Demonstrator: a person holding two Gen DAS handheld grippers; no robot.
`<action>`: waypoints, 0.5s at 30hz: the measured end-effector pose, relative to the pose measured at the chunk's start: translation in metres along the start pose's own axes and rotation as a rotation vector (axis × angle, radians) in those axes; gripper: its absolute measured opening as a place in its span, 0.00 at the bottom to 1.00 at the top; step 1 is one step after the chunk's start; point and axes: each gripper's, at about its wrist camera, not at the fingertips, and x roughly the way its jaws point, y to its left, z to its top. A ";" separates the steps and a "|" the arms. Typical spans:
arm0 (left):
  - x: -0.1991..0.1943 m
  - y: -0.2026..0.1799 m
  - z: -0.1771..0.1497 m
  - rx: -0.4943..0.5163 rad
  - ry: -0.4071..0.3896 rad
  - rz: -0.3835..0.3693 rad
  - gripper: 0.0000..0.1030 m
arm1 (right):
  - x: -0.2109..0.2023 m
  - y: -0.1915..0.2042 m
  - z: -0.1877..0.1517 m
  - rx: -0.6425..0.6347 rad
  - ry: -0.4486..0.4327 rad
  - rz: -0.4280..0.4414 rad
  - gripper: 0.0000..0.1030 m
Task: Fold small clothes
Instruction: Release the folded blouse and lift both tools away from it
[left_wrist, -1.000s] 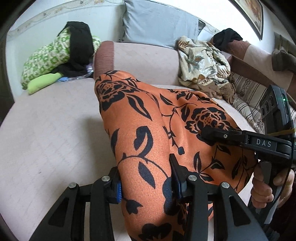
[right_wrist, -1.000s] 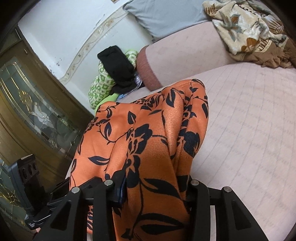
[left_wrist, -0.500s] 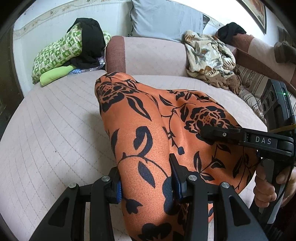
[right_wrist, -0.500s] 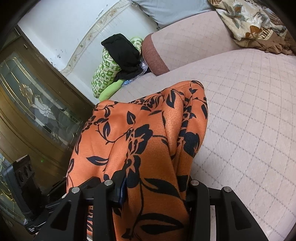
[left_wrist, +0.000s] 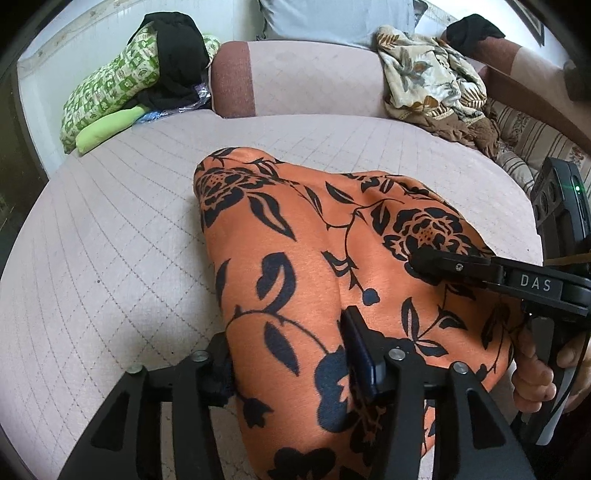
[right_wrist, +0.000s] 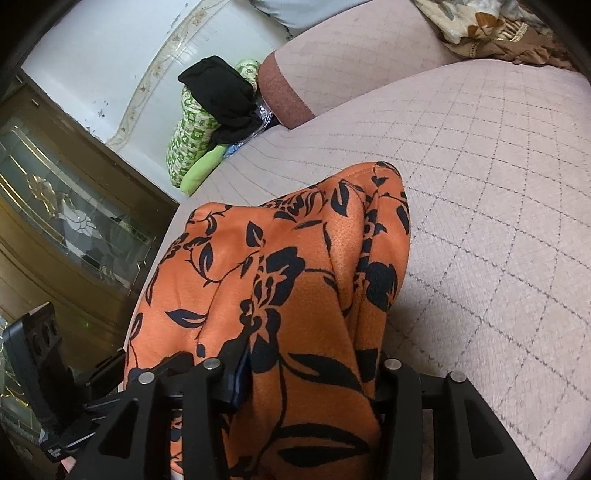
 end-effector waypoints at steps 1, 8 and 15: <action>0.001 -0.001 0.000 0.005 0.002 0.013 0.60 | 0.000 -0.001 0.001 0.009 0.008 0.005 0.52; -0.013 -0.012 -0.006 0.046 -0.011 0.180 0.75 | -0.020 0.006 0.011 -0.031 0.051 -0.046 0.56; -0.069 -0.060 -0.030 0.089 -0.080 0.442 0.80 | -0.111 0.036 0.011 -0.198 -0.114 -0.153 0.65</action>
